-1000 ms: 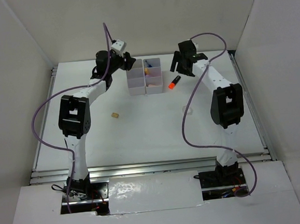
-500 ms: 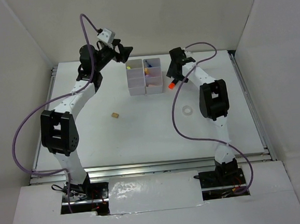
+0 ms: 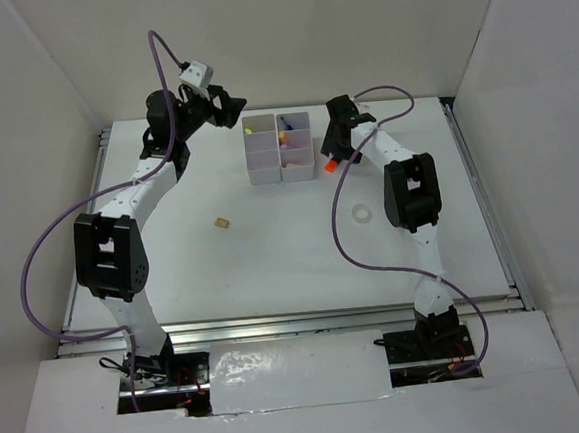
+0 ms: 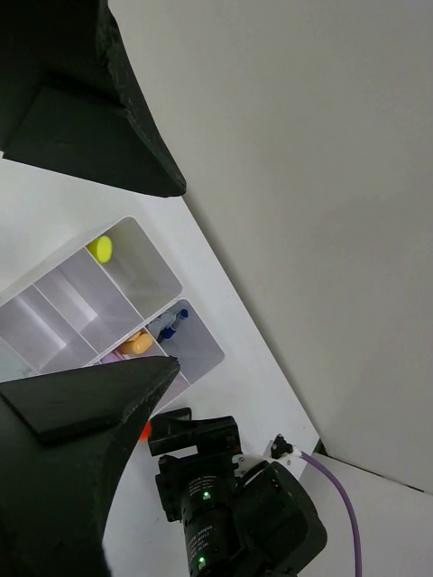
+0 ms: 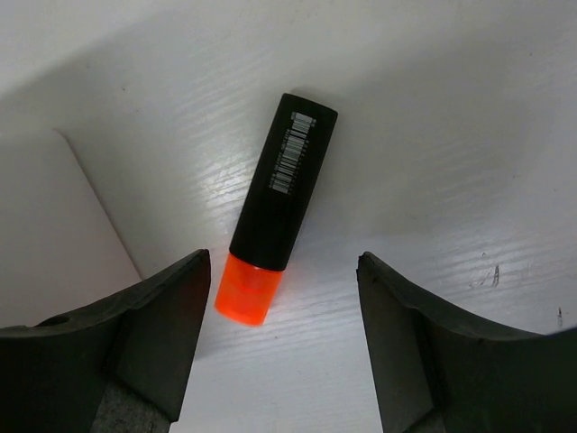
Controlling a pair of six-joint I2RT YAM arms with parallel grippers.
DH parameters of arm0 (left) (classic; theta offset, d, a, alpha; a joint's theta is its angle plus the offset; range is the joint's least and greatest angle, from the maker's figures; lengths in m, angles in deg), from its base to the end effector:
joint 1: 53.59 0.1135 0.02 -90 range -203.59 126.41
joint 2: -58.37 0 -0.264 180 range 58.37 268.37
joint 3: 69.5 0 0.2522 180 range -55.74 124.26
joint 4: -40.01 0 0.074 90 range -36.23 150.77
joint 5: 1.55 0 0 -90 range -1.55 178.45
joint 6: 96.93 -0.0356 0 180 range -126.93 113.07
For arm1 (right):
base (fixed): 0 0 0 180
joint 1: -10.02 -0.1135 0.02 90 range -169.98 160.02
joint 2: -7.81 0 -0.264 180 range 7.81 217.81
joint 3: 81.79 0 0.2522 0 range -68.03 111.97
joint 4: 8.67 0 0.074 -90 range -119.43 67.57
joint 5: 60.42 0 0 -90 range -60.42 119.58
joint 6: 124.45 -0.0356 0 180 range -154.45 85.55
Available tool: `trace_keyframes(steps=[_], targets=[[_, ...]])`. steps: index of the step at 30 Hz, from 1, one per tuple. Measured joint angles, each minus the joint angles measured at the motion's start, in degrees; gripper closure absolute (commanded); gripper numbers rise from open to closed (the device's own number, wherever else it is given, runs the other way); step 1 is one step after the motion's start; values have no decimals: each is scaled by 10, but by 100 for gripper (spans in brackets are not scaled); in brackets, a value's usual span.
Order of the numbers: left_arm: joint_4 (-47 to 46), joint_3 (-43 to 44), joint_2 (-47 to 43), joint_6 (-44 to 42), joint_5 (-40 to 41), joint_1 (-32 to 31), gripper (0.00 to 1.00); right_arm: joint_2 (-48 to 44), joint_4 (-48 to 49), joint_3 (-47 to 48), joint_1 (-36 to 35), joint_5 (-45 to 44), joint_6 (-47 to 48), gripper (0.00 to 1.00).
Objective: Sort the stationery into containers
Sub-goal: Grab a piece of stationery with the right arm
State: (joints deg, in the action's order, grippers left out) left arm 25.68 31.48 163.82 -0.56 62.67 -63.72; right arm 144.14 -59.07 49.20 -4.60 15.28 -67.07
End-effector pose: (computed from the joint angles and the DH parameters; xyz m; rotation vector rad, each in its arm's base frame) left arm 0.4366 -0.0937 0.3665 0.4230 1.3752 -0.5512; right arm 0.5084 0.1235 0.1827 0.4861 2.4520 0.0214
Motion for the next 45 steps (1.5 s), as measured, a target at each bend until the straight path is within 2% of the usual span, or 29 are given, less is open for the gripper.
trace_keyframes(steps=[5, 8, 10, 11, 22, 28, 30, 33, 35, 38, 39, 41, 44, 45], targets=[[13, -1, -4, -1, 0, 3, 16, 0, -5, -9, 0, 4, 9, 28], [22, -1, -10, -2, 0, 3, 16, 0, -5, -10, 0, 7, 17, 32], [29, -1, -17, -4, 0, 4, 16, 0, -5, -10, 0, 10, 22, 41], [34, -1, -20, -4, 1, 5, 16, 0, -5, -10, 0, 13, 23, 48], [84, -1, -51, -30, 9, 15, 16, 5, -35, -17, 4, 28, 45, 51], [91, -4, -62, -33, 9, 18, 16, 5, -47, -18, 14, 38, 53, 63], [92, -8, -67, -33, 9, 18, 16, 5, -48, -17, 18, 43, 56, 63], [91, -21, -75, -33, 6, 18, 16, 5, -52, -14, 21, 50, 60, 43], [92, -26, -77, -33, 3, 18, 16, 5, -57, -12, 21, 53, 68, 42], [93, -31, -77, -33, -1, 19, 16, 8, -65, -5, 22, 55, 72, 45], [94, -31, -77, -33, -1, 19, 16, 8, -66, -5, 23, 56, 72, 48], [96, -31, -77, -32, -2, 19, 16, 9, -68, -3, 25, 59, 74, 60], [97, -31, -77, -31, -5, 19, 17, 10, -71, -2, 30, 68, 77, 83], [97, -31, -77, -31, -6, 19, 17, 10, -72, -2, 32, 71, 76, 88]])
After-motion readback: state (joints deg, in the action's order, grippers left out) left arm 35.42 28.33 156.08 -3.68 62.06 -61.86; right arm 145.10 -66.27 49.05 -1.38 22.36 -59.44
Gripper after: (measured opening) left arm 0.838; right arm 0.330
